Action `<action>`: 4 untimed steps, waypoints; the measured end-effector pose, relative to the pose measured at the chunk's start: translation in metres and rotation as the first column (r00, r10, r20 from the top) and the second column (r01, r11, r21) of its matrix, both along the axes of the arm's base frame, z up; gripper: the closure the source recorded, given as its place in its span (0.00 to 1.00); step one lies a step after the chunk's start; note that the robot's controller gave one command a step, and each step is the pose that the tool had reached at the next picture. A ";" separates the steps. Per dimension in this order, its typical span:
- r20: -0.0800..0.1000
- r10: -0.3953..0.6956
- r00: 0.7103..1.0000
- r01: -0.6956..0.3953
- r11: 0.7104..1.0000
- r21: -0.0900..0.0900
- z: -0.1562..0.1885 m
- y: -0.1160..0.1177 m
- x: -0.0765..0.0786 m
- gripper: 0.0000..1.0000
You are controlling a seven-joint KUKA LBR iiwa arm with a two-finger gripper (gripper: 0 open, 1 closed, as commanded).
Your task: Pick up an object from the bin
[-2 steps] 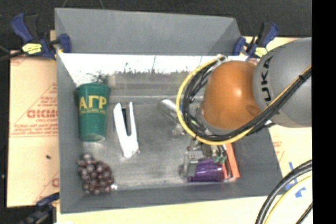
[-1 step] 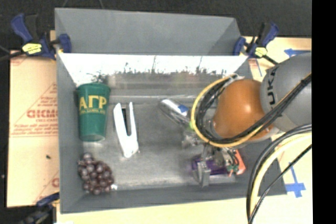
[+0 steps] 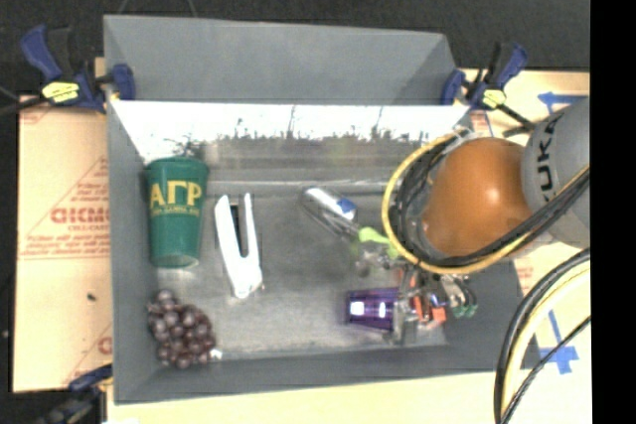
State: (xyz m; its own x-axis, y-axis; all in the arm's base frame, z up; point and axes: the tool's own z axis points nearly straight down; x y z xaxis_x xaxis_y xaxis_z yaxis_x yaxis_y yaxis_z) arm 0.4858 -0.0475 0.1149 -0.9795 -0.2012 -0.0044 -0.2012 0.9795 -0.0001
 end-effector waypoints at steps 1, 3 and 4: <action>-0.003 -0.112 0.994 0.112 0.994 0.003 -0.012 -0.028 0.113 0.00; 0.012 -0.332 0.943 0.332 0.943 0.007 -0.043 0.001 0.131 1.00; 0.012 -0.333 0.943 0.333 0.943 0.007 -0.043 0.001 0.131 1.00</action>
Offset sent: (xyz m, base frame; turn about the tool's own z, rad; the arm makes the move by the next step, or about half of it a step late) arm 0.0935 -0.0255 -0.0449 0.0603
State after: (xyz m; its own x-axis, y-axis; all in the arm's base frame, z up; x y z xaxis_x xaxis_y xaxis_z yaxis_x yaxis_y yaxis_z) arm 0.6171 -0.0463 0.0718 -0.9905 0.1361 -0.0178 0.1360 0.9907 0.0047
